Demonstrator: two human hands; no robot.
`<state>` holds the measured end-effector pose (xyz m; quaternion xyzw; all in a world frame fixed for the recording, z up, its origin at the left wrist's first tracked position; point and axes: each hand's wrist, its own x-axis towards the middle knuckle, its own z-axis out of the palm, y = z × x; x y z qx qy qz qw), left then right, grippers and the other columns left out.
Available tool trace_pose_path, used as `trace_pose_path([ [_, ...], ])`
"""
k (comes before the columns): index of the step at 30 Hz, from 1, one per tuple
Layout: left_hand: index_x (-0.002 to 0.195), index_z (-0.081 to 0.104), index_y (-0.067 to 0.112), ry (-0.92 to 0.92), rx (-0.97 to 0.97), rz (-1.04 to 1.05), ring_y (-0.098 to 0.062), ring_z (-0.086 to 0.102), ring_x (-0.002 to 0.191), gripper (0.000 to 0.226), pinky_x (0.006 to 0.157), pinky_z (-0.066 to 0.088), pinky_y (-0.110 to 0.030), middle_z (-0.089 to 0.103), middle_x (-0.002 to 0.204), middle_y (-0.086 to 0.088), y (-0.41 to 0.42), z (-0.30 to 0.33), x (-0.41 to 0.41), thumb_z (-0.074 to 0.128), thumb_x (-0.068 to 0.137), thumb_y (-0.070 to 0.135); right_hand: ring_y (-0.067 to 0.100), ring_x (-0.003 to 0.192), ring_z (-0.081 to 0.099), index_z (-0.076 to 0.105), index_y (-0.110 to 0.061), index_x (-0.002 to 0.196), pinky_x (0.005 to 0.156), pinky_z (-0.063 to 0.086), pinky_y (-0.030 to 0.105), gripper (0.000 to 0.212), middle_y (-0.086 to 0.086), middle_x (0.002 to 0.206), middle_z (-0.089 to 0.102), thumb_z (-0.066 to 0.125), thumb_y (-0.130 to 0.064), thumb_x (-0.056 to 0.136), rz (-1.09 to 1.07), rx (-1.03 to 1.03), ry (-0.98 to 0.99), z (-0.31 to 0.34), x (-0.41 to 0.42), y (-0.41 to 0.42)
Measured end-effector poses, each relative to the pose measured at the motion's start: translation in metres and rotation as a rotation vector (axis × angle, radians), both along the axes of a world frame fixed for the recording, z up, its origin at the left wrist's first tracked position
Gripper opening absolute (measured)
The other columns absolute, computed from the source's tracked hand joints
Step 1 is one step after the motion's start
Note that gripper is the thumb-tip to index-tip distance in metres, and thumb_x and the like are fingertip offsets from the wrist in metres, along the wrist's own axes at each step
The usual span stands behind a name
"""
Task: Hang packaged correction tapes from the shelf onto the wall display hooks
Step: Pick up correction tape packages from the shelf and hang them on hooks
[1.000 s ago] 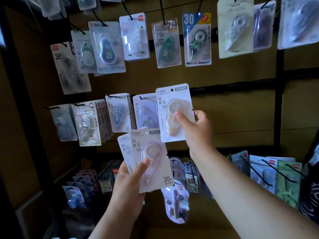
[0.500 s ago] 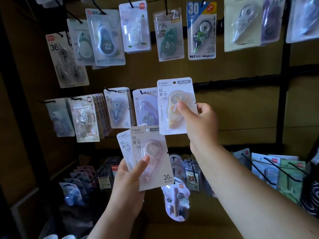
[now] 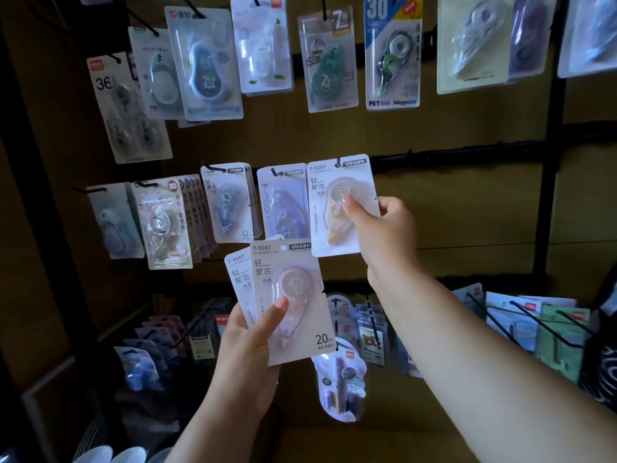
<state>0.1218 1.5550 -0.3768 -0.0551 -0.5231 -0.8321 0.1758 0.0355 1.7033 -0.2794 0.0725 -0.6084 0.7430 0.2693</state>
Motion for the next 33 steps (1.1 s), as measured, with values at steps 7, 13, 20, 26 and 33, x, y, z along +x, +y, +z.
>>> trace_pose_path([
  [7, 0.127, 0.058, 0.015, -0.001, -0.013, 0.012, -0.036, 0.07, 0.102, 0.049, 0.083, 0.055, -0.056, 0.071, 0.116, -0.013, 0.0, 0.004, 0.001, 0.068, 0.079, 0.019, 0.016, 0.088, 0.059, 0.052, -0.006, 0.125, 0.064, 0.042, 0.023, 0.06, 0.003, 0.109, 0.06, 0.067, -0.047, 0.084, -0.007, 0.172, -0.148, 0.002, -0.046, -0.001],
  [13, 0.126, 0.058, 0.014, 0.018, -0.02, 0.027, -0.03, 0.073, 0.096, 0.054, 0.084, 0.055, -0.055, 0.073, 0.112, -0.009, 0.003, 0.009, 0.004, 0.071, 0.074, 0.019, 0.02, 0.09, 0.06, 0.051, -0.01, 0.123, 0.075, 0.053, 0.033, 0.065, 0.0, 0.101, 0.059, 0.069, -0.054, 0.079, -0.053, 0.193, -0.235, -0.018, -0.044, 0.004],
  [20, 0.122, 0.061, 0.012, 0.038, -0.029, 0.044, -0.032, 0.073, 0.084, 0.055, 0.082, 0.039, -0.063, 0.074, 0.106, -0.014, 0.014, 0.011, 0.006, 0.077, 0.07, 0.022, 0.009, 0.063, 0.061, 0.061, -0.016, 0.078, 0.057, 0.043, 0.021, 0.039, -0.008, 0.069, 0.066, 0.071, -0.053, 0.076, 0.313, 0.226, -0.153, -0.063, 0.042, -0.001],
  [26, 0.121, 0.063, 0.013, 0.072, -0.051, 0.005, -0.031, 0.073, 0.089, 0.049, 0.064, 0.058, -0.04, 0.073, 0.107, -0.014, 0.019, 0.012, 0.006, 0.076, 0.074, 0.018, 0.02, 0.081, 0.07, 0.062, -0.015, 0.095, 0.077, 0.057, 0.038, 0.04, 0.003, 0.09, 0.072, 0.083, -0.038, 0.068, 0.344, 0.25, -0.214, -0.058, 0.053, 0.0],
  [33, 0.121, 0.063, 0.016, 0.031, -0.032, -0.013, -0.028, 0.073, 0.086, 0.035, 0.063, 0.058, -0.037, 0.074, 0.108, -0.013, 0.023, 0.01, 0.003, 0.061, 0.087, 0.026, 0.025, 0.079, 0.069, 0.058, -0.014, 0.089, 0.073, 0.057, 0.041, 0.032, 0.005, 0.086, 0.07, 0.082, -0.029, 0.072, 0.303, 0.124, -0.21, -0.057, 0.04, 0.01],
])
